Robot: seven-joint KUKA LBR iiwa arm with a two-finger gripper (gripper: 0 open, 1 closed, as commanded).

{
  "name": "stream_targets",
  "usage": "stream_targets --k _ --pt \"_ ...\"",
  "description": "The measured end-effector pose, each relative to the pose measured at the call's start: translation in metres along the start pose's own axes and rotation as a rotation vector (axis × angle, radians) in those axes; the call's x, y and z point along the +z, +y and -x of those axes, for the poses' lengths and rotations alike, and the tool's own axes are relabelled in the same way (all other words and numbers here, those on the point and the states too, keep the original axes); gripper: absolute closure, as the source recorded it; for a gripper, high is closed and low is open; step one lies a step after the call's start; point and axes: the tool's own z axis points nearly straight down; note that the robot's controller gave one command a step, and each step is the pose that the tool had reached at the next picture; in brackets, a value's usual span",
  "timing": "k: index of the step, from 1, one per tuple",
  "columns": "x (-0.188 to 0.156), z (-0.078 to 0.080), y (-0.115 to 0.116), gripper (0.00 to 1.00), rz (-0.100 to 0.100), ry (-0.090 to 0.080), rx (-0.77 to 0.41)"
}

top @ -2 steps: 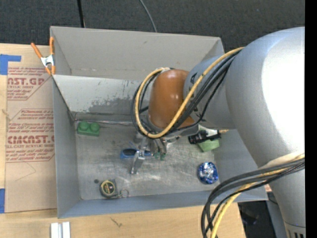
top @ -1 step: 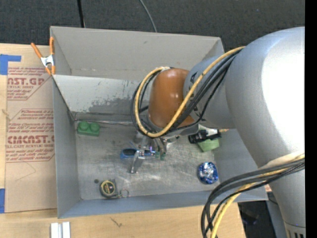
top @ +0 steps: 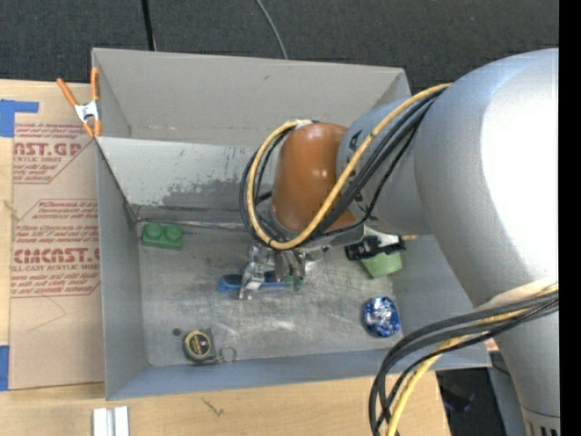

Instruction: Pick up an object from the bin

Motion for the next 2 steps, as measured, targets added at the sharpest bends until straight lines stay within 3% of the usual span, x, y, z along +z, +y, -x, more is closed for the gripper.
stream_targets --k 1,2 --pt "-0.073 0.003 0.002 1.00 0.000 0.001 -0.001" --pt "-0.117 0.004 0.003 1.00 -0.001 0.003 -0.002"
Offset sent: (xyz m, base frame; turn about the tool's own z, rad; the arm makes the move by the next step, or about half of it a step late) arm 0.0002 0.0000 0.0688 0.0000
